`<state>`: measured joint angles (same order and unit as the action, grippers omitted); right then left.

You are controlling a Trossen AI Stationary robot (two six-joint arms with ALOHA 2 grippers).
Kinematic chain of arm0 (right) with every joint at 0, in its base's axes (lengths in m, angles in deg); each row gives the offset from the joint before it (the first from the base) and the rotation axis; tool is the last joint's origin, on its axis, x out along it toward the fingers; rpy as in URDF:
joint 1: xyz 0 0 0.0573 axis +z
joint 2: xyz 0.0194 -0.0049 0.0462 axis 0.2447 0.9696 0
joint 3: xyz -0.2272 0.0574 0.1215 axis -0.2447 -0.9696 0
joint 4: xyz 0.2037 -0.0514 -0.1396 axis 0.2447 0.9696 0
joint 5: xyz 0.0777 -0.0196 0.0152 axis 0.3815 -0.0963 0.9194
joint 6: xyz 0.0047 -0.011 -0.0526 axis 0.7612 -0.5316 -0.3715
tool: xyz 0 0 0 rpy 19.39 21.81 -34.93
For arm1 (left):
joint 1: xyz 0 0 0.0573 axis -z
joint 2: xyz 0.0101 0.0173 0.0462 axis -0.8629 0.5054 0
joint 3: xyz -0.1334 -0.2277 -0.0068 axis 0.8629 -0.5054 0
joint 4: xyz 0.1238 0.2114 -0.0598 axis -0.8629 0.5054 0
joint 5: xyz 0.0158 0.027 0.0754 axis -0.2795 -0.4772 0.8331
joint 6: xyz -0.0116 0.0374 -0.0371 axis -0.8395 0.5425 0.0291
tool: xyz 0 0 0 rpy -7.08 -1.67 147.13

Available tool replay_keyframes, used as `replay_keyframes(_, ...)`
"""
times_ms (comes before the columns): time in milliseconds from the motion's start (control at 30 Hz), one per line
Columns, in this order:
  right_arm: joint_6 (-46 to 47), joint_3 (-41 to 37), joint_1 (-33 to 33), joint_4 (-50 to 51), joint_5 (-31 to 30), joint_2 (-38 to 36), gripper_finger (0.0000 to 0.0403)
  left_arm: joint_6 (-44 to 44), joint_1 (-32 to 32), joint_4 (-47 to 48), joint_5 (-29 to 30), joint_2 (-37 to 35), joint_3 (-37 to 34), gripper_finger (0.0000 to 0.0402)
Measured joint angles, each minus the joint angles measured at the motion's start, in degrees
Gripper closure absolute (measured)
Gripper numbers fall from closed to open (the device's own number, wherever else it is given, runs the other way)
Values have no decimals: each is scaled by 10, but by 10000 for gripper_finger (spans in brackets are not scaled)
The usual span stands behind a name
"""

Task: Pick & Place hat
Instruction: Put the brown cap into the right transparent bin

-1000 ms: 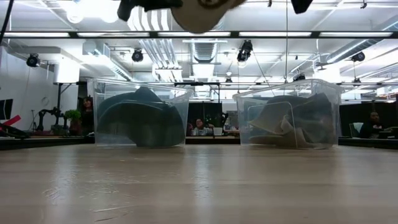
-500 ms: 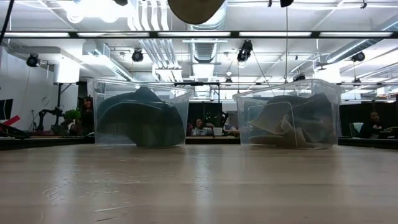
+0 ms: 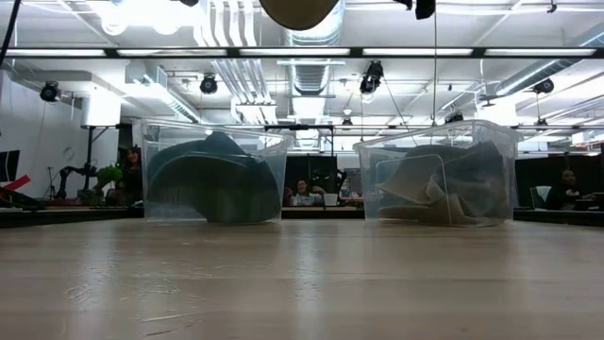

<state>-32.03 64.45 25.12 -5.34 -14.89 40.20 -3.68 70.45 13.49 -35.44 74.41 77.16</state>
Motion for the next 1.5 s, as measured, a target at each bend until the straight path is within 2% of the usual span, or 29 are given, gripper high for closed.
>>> replay_keyframes(200, 12, 0, -23, 0, 22, 0, 235, -3, -3, 0, -9, 0, -6, 395)
replay_keyframes(367, 23, 0, -38, 1, 46, -1, 266, -12, -4, 5, -16, 0, -7, 395)
replay_keyframes(500, 16, 3, -41, 5, 49, -1, 312, -19, -4, 6, -28, 0, -7, 395)
replay_keyframes(633, 7, 10, -42, 30, 50, -2, 377, -18, -4, 7, -30, -2, -7, 392)
replay_keyframes(867, 2, 21, -44, 52, 52, -5, 389, -46, -5, 16, -50, -1, -7, 342)
replay_keyframes(1067, -7, 40, -45, 103, 58, -24, 390, -51, -5, 71, -50, -12, -2, 272)
replay_keyframes(1167, -17, 66, -45, 174, 33, -40, 390, -54, -5, 75, -46, -20, -5, 235)
replay_keyframes(1267, -13, 116, -47, 302, -14, -57, 391, -65, 0, 96, -43, -26, -9, 211)
replay_keyframes(1500, 74, 285, -74, 648, -74, -58, 391, -135, 1, 151, -40, -27, -18, 200)
